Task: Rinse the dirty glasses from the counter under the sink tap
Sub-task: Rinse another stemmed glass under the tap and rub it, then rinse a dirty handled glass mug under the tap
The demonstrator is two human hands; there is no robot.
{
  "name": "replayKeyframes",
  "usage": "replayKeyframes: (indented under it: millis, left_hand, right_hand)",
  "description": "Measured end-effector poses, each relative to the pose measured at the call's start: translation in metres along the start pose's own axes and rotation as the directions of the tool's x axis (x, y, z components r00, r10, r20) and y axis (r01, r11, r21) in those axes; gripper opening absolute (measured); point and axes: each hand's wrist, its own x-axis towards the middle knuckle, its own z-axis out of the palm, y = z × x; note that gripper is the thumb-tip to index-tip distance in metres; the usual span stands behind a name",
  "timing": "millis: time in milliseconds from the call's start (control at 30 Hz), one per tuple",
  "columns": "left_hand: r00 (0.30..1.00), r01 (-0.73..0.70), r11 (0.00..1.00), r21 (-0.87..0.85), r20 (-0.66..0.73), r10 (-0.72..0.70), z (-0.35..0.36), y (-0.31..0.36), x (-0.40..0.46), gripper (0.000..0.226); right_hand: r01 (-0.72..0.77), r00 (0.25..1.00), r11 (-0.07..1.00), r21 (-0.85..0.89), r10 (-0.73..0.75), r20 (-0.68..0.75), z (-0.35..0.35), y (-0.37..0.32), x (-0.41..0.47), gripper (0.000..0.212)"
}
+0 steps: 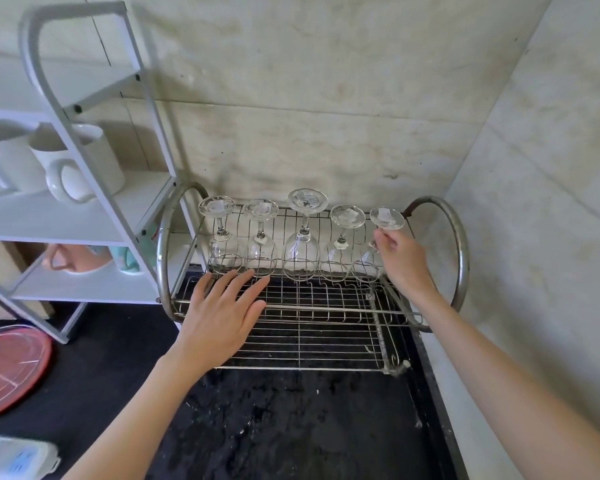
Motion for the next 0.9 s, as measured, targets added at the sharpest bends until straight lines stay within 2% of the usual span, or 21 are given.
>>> replayKeyframes:
  millis: [100, 300, 400, 467, 600, 667, 767, 900]
  left_hand:
    - [1.000, -0.006, 1.000, -0.004, 0.021, 0.007, 0.001, -0.002, 0.000, 0.058]
    - [0.999, -0.035, 0.998, -0.055, 0.016, 0.036, 0.002, -0.003, 0.001, 0.089]
    - [0.998, -0.046, 0.992, -0.121, 0.045, 0.052, -0.004, -0.004, -0.001, 0.091]
    - [0.997, -0.054, 0.990, -0.133, 0.043, 0.061, -0.013, -0.002, -0.005, 0.088]
    - [0.994, -0.081, 0.987, -0.136, -0.077, 0.071, -0.029, 0.007, -0.041, 0.086]
    - [0.992, -0.078, 0.990, -0.122, -0.109, 0.065, -0.030, 0.008, -0.074, 0.076]
    - [0.992, -0.028, 0.991, -0.132, -0.130, 0.010, -0.020, 0.000, -0.135, 0.063]
    - [0.988, 0.094, 0.983, -0.160, -0.106, -0.112, -0.005, -0.025, -0.235, 0.059]
  right_hand:
    - [-0.002, 1.000, 1.000, 0.001, 0.002, 0.029, 0.000, -0.001, -0.004, 0.035]
    - [-0.052, 0.997, 0.999, -0.007, 0.053, 0.063, -0.005, -0.001, -0.018, 0.050]
    - [-0.047, 0.996, 0.997, -0.060, 0.051, 0.069, -0.009, -0.007, -0.043, 0.055]
    - [0.002, 0.996, 0.994, -0.109, 0.008, 0.086, -0.011, -0.016, -0.066, 0.055]
    - [0.121, 0.985, 0.973, -0.195, -0.094, 0.142, -0.006, -0.044, -0.119, 0.054]
    - [0.192, 0.971, 0.954, -0.232, -0.150, 0.188, 0.002, -0.061, -0.151, 0.055]
    - [0.317, 0.931, 0.912, -0.262, -0.246, 0.269, 0.023, -0.083, -0.204, 0.057]
    - [0.451, 0.858, 0.860, -0.241, -0.343, 0.382, 0.065, -0.111, -0.278, 0.059]
